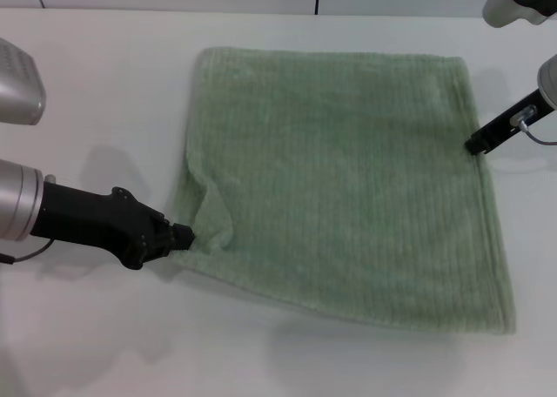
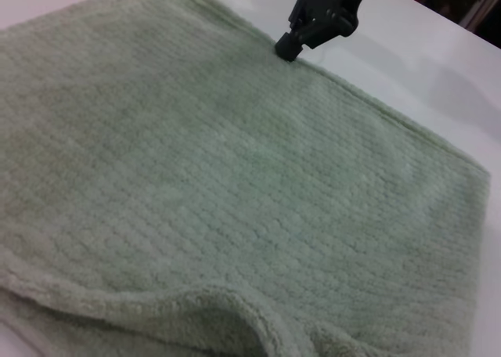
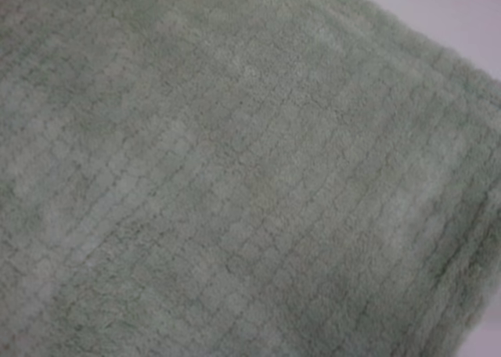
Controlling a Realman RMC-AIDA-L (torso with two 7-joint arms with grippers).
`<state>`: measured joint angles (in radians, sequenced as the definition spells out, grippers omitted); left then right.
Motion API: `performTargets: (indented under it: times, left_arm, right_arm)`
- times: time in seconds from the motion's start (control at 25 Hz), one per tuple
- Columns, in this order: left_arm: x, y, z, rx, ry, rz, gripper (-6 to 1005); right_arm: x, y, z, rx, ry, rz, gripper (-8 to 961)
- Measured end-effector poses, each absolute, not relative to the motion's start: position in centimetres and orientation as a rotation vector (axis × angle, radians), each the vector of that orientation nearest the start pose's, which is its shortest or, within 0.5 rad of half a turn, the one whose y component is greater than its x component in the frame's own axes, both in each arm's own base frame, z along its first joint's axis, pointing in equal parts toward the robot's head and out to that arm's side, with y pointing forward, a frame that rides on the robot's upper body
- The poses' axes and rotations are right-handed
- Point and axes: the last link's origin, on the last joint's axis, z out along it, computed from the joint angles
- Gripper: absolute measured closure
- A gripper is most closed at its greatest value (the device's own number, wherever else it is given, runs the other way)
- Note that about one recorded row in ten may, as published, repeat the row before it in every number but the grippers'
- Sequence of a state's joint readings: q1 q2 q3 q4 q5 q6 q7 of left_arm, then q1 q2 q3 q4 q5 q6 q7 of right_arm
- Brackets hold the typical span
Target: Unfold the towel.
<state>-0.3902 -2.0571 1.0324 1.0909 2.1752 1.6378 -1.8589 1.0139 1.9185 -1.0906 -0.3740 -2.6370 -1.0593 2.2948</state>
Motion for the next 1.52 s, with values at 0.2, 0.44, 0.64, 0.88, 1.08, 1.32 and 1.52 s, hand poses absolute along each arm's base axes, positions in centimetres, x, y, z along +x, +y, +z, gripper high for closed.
performTargets:
  times: [0.2, 0.44, 0.64, 0.88, 1.08, 1.32, 1.52]
  left_arm:
    - [-26.6, 30.1, 1.6, -2.891, -0.878, -0.135, 965]
    - [-27.2, 30.0, 1.8, -2.869, -0.946, -0.183, 954]
    - [-27.3, 29.8, 2.1, -2.883, -0.991, -0.226, 937]
    - [-27.5, 29.6, 2.3, -2.879, -1.0, -0.229, 876]
    - [-27.3, 29.9, 2.5, -2.872, -0.978, -0.239, 846]
    - [-26.9, 31.1, 3.2, -2.82, -0.902, -0.35, 848]
    - [-26.2, 32.6, 2.4, -2.751, -0.794, -0.575, 849]
  right_arm:
    - [24.3, 44.4, 0.1, -2.446, 1.0, -0.51, 953]
    - [24.3, 44.5, 0.2, -2.445, 0.999, -0.51, 953]
    - [24.3, 44.5, 0.2, -2.445, 0.997, -0.51, 950]
    - [24.2, 44.6, 0.2, -2.445, 0.995, -0.509, 938]
    - [24.2, 44.6, 0.2, -2.445, 0.996, -0.509, 928]
    - [24.3, 44.6, 0.2, -2.444, 0.996, -0.509, 916]
    - [24.0, 44.7, 0.3, -2.443, 0.985, -0.519, 905]
